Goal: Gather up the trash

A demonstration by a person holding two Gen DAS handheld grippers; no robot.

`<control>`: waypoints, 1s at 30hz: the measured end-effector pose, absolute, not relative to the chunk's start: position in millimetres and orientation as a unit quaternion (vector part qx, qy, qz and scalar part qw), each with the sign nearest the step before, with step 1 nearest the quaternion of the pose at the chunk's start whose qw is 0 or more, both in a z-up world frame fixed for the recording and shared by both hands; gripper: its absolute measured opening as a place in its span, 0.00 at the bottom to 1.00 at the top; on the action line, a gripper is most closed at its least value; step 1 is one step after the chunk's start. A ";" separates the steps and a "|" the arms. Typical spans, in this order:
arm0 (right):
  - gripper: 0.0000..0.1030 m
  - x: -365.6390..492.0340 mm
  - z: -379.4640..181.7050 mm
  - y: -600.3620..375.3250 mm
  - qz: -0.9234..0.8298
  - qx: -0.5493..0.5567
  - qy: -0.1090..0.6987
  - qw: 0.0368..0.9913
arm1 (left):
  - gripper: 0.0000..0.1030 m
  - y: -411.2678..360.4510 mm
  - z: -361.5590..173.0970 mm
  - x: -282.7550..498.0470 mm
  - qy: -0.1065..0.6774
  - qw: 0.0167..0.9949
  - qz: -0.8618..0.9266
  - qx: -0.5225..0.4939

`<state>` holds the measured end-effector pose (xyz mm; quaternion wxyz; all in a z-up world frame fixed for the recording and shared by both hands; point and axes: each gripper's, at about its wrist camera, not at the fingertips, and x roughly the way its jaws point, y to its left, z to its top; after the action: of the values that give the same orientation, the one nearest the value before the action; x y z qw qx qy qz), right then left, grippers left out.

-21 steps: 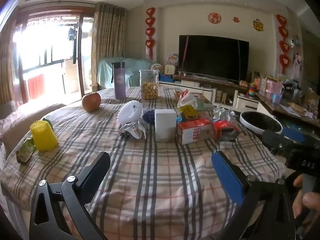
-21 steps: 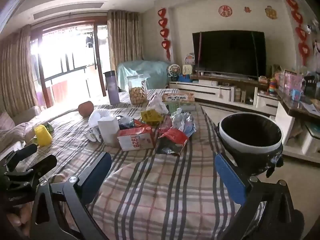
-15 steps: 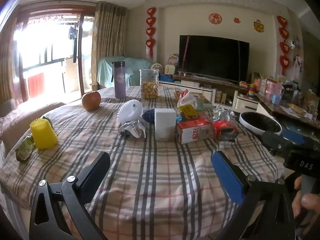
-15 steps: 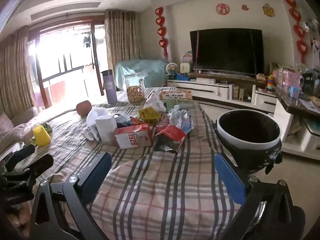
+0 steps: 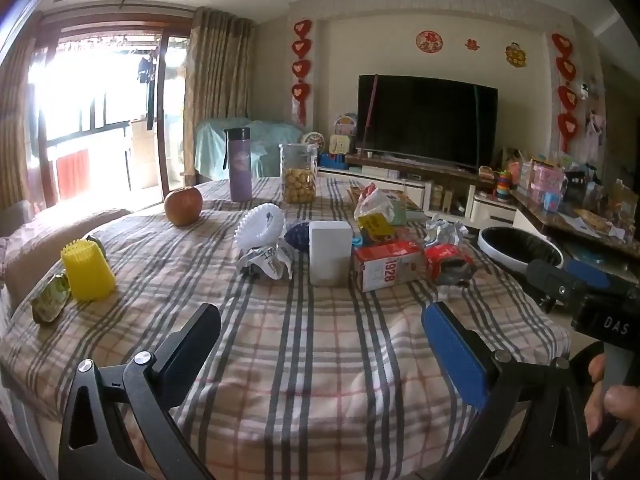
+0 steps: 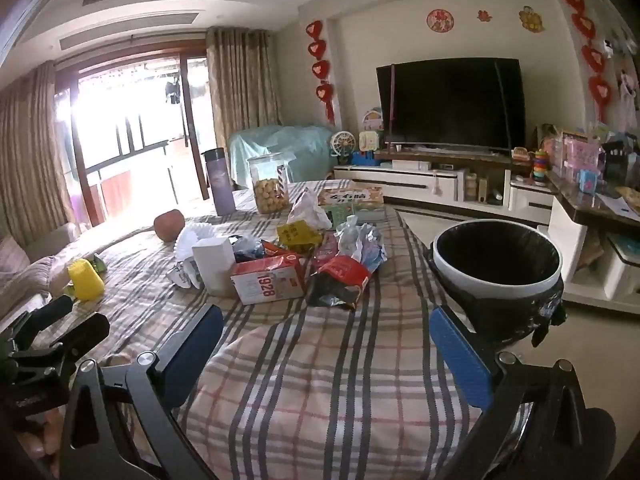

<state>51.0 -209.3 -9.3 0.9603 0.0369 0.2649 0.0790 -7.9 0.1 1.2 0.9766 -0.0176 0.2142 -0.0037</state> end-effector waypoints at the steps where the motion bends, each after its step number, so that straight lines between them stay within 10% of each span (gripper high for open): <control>1: 1.00 51.3 -9.2 -209.1 0.079 0.037 0.265 0.960 | 0.99 0.1 0.8 -7.8 0.214 0.977 -0.003 -0.018; 30: 1.00 50.6 -13.0 -208.8 0.085 0.046 0.271 0.958 | 0.99 -0.1 -0.6 -7.9 0.214 0.977 -0.004 -0.021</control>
<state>50.6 -208.8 -13.0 0.9576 0.0461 0.2714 0.0852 -7.9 -0.1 -0.6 0.9765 -0.0213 0.2142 -0.0037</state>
